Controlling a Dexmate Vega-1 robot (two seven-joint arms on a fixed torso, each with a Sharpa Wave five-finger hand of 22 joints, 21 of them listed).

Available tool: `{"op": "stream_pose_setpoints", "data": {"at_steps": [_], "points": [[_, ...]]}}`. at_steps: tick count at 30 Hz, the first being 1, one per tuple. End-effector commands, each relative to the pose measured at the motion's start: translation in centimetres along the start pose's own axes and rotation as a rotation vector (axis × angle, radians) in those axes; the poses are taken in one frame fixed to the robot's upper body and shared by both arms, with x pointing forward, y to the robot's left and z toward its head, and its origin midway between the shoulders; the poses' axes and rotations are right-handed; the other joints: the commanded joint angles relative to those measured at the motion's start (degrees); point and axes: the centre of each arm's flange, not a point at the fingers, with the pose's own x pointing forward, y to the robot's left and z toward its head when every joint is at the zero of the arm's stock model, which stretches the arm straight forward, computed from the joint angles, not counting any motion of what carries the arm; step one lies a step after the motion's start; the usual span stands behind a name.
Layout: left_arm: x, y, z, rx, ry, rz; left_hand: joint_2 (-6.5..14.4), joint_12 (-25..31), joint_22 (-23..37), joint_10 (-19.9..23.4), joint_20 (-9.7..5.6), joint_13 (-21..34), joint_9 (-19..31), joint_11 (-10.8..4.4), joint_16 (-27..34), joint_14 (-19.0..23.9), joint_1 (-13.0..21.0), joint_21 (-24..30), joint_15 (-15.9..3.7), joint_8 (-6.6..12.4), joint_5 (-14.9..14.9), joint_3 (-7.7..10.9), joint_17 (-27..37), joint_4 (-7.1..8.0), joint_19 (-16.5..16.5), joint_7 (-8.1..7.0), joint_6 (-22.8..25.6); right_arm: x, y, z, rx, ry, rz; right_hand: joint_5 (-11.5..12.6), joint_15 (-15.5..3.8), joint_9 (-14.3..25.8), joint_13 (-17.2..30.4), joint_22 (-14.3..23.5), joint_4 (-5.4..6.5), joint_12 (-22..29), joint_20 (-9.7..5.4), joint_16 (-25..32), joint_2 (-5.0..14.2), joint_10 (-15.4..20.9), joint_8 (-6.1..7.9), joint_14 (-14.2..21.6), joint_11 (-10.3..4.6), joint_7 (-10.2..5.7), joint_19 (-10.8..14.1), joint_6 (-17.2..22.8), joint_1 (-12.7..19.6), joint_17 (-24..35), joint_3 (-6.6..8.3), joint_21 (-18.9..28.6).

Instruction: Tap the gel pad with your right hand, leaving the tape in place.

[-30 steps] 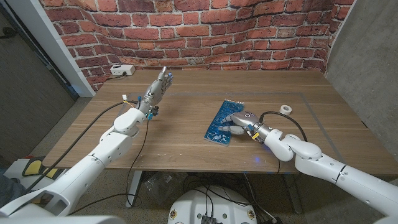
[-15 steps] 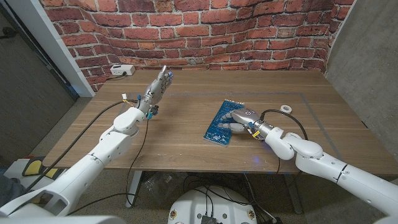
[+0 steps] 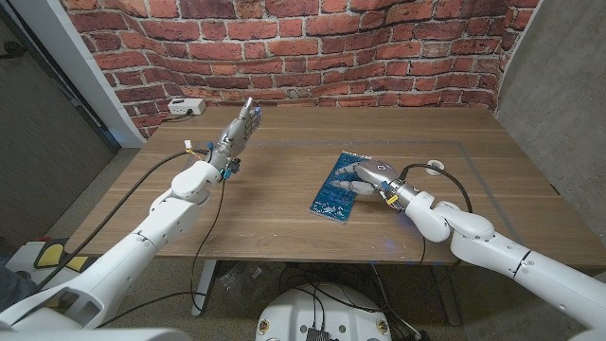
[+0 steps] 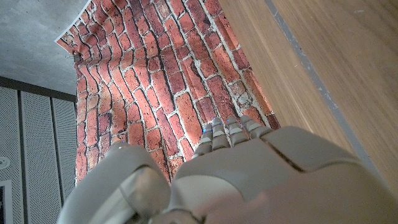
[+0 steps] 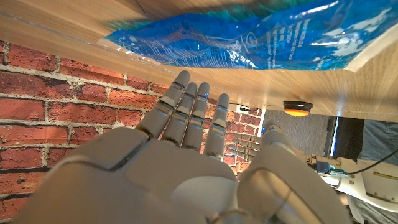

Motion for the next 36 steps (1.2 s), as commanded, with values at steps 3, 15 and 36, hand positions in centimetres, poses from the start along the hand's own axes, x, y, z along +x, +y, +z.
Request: {"op": "stream_pose_setpoints", "data": {"at_steps": [3,15,36], "points": [[0.2,0.5,0.4,0.007,-0.009,-0.001,-0.17,-0.19,0.16,0.21,0.41,0.23,0.09,-0.07,0.08,0.07,0.62,0.09,-0.12,0.01,-0.29,-0.47,0.15,0.17,-0.18,-0.17,0.44,-0.3,-1.4,0.1,0.053,0.018,-0.091,-0.09,-0.65,0.20,0.15,0.03,-0.13,-0.02,-1.12,0.00,0.15,0.44,-0.18,0.61,-0.15,-0.05,0.84,-0.99,0.05,0.21,0.35,-0.03],[-0.4,0.5,0.0,-0.001,-0.005,0.006,-0.11,-0.21,0.16,0.19,0.42,0.23,0.09,-0.24,0.06,0.02,0.66,0.09,-0.15,0.03,-0.29,-0.61,0.15,0.18,-0.22,-0.24,0.61,-0.6,-2.0,-0.4,0.181,0.039,-0.179,-0.09,-0.50,0.20,0.15,0.04,-0.16,-0.06,-1.08,0.00,0.14,0.63,0.16,0.86,0.07,0.25,1.03,-0.95,0.10,0.21,0.43,-0.10],[-0.5,0.1,-0.4,-0.008,0.006,-0.002,-0.04,-0.25,0.16,0.11,0.38,0.23,0.09,-0.20,0.05,0.01,0.71,0.09,-0.16,-0.07,-0.28,-0.82,0.15,0.19,-0.30,-0.55,0.50,-1.0,-2.9,-1.8,0.385,0.072,-0.285,-0.14,-0.27,0.18,0.15,0.05,-0.11,-0.12,-0.86,-0.05,0.06,0.89,0.53,1.03,0.58,1.06,1.16,-0.69,-0.01,0.24,0.43,-0.30]]}}
